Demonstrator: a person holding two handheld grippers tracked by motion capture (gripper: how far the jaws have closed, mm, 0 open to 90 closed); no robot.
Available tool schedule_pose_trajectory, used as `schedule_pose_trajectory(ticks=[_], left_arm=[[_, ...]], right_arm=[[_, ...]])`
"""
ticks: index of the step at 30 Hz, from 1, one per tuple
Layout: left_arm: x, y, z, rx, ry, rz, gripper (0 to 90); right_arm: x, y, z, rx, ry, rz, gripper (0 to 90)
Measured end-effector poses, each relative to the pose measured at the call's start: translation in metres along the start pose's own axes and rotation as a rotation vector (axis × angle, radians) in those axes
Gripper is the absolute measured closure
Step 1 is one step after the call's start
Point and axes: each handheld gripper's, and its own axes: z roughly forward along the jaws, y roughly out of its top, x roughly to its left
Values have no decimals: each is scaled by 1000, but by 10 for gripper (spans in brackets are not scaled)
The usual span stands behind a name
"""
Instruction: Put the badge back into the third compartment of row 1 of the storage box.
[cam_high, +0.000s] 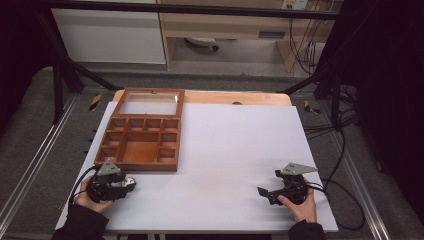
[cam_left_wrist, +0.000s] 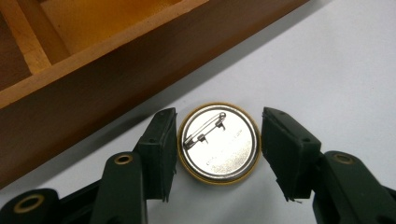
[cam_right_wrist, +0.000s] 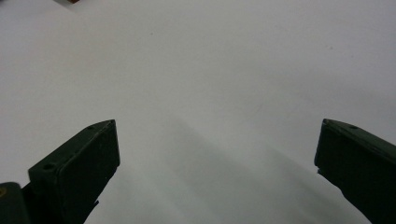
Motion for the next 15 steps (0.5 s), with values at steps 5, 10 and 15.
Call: schedule_pose_trajectory(ticks=[5, 10, 15], left_arm=[[-2, 1, -3, -14, -1, 0, 459], [-2, 1, -7, -27, -3, -3, 459], [-3, 2, -9, -49, -11, -17, 459]], right_arm=[[0, 0, 0, 0, 0, -2, 8], [0, 0, 0, 8, -2, 2, 8], [0, 0, 0, 8, -2, -1, 8]])
